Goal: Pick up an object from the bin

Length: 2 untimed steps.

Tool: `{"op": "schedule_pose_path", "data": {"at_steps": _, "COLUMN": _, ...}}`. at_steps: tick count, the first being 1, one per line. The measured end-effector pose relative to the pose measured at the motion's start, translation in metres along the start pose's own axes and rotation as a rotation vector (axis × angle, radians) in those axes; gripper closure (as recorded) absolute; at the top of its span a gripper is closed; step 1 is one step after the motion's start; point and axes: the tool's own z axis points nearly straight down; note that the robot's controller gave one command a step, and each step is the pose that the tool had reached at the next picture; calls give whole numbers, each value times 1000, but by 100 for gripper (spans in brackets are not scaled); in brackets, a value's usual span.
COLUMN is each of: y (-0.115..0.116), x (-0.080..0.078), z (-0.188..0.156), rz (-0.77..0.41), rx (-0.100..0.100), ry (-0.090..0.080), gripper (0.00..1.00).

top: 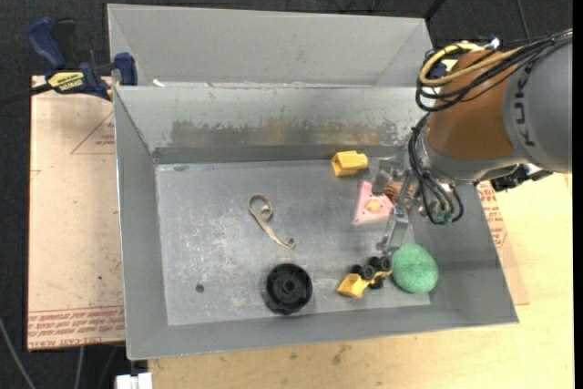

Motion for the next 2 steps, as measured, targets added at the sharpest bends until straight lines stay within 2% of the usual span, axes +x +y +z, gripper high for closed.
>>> {"op": "schedule_pose_path", "data": {"at_steps": 1, "y": 22, "x": -14, "z": 44, "rz": -306, "rx": -1, "ry": 4, "gripper": 100}}
{"op": "schedule_pose_path", "data": {"at_steps": 2, "y": 22, "x": -14, "z": 44, "rz": -307, "rx": -1, "ry": 4, "gripper": 0}}
